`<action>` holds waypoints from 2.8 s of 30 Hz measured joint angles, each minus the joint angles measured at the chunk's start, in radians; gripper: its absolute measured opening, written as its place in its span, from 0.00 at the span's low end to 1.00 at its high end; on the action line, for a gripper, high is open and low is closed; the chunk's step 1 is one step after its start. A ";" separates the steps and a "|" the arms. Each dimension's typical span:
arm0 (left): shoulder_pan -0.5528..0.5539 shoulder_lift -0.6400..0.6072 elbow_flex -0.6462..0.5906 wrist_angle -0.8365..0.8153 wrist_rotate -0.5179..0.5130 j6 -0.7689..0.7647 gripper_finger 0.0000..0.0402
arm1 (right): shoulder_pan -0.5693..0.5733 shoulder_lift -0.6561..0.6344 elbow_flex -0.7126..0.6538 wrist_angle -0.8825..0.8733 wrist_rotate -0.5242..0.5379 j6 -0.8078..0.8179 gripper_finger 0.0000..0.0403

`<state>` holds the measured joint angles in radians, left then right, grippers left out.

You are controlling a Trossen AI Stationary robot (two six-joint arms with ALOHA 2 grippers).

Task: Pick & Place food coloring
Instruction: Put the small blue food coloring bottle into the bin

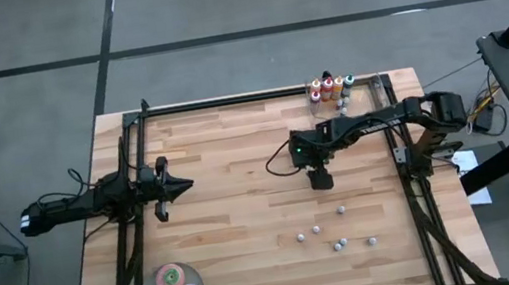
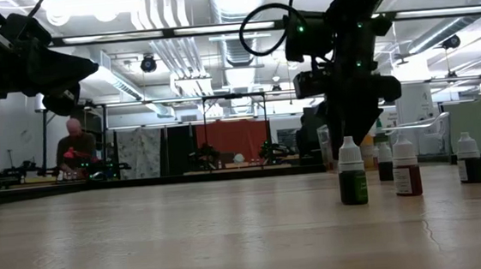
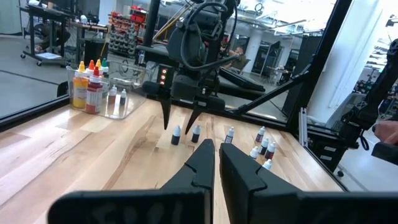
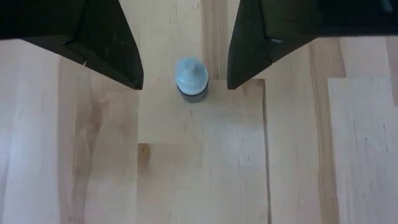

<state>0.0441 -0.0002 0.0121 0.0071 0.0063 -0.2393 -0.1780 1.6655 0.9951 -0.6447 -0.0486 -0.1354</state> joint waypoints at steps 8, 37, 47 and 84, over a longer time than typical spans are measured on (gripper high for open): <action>0.000 0.000 0.000 0.000 0.000 0.000 0.00 | -0.003 0.001 -0.001 0.001 -0.004 0.001 0.45; 0.000 0.000 0.000 0.000 0.000 0.000 0.00 | -0.004 0.001 -0.001 0.000 -0.038 0.002 0.13; 0.000 0.000 0.000 0.000 0.000 0.000 0.00 | -0.004 -0.040 0.040 -0.055 -0.038 0.005 0.13; 0.000 0.000 0.000 0.000 0.000 0.000 0.00 | -0.385 -0.299 0.107 -0.319 0.027 0.089 0.13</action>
<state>0.0441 -0.0002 0.0124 0.0067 0.0066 -0.2390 -0.5625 1.3660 1.1024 -0.9640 -0.0217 -0.0465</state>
